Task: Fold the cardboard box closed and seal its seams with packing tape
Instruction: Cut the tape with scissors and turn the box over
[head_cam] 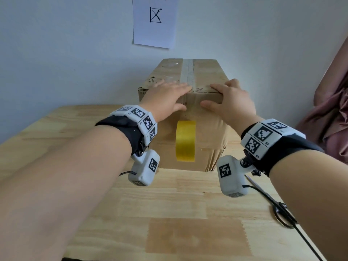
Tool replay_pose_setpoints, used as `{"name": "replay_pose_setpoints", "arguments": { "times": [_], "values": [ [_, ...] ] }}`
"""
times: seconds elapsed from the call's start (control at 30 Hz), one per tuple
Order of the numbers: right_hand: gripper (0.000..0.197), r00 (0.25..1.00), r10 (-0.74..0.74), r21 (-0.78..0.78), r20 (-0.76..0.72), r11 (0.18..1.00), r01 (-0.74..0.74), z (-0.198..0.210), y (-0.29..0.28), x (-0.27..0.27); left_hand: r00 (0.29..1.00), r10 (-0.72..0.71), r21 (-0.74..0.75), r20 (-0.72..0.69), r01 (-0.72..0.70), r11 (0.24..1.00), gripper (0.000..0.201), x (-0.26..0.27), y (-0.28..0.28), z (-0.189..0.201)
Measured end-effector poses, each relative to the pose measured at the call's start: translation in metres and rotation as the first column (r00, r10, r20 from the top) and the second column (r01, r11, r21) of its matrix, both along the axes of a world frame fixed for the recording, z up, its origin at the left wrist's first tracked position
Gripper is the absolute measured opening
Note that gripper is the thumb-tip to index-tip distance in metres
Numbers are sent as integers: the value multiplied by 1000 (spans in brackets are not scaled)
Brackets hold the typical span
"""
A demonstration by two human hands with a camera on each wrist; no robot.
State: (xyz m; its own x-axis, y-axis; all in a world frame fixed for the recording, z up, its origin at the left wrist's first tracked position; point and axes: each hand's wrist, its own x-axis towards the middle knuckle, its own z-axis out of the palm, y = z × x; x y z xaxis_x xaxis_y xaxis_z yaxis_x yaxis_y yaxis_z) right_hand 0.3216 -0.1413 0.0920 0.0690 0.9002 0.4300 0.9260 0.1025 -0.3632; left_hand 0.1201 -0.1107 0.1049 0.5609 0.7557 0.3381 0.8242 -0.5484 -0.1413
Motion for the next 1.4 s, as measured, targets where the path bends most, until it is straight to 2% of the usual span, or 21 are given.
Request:
{"name": "replay_pose_setpoints", "arguments": {
  "times": [0.1, 0.2, 0.27, 0.33, 0.4, 0.47, 0.6, 0.67, 0.7, 0.77, 0.87, 0.93, 1.1, 1.17, 1.27, 1.4],
  "values": [
    [65, 1000, -8, -3, -5, 1000, 8, -2, -3, -2, 1000, 19, -53, 15, -18, 998, 50, 6, -1, 12],
    [65, 1000, 11, -61, 3, 998, -11, -3, -8, -3, 998, 38, -66, -41, -40, 997, 41, 11, -4, 22],
    [73, 997, 72, -115, 16, 991, -70, -3, -13, 1, 998, 53, -61, -22, -54, 997, 39, 13, -9, 19],
    [88, 990, 124, -153, -71, 979, -134, 0, -21, 9, 996, 86, -40, 18, -85, 996, 39, 17, -17, 13],
    [93, 971, 74, -193, -227, 974, -119, -1, -31, 21, 991, 112, 20, 73, -114, 993, 44, 26, -26, 11],
    [83, 977, -30, -284, -210, 958, -32, -7, -41, 37, 986, 76, 60, 147, -85, 995, 46, 42, -35, 10],
    [44, 995, -95, -487, 29, 868, 98, -33, -52, 75, 951, -197, 79, 239, 184, 980, 37, 91, -57, -3],
    [41, 987, -99, -566, 124, 810, 152, -53, -59, 90, 925, -299, 32, 234, 300, 953, 36, 120, -70, -19],
    [44, 979, -100, -605, 177, 773, 188, -63, -63, 97, 921, -318, -8, 224, 328, 945, 35, 133, -75, -30],
    [43, 977, -133, -680, 167, 702, 212, -86, -72, 112, 927, -319, -106, 196, 344, 933, 33, 155, -81, -55],
    [37, 972, -173, -770, 159, 595, 232, -119, -87, 132, 954, -255, -279, 156, 290, 916, 31, 173, -81, -95],
    [29, 971, -166, -800, 173, 552, 237, -141, -96, 146, 971, -208, -356, 113, 235, 904, 32, 179, -81, -118],
    [17, 955, -100, -784, 280, 549, 288, -176, -108, 167, 988, -148, -438, 46, 153, 886, 33, 183, -78, -151],
    [6, 948, -96, -746, 302, 595, 298, -180, -115, 166, 989, -142, -444, 39, 144, 885, 31, 184, -79, -158],
    [27, 957, -81, -715, 279, 648, 263, -182, -119, 163, 989, -138, -453, 50, 146, 879, 31, 184, -84, -161],
    [40, 978, -114, -657, 175, 726, 202, -166, -117, 154, 983, -146, -388, 109, 177, 905, 34, 181, -88, -147]
  ]
}}
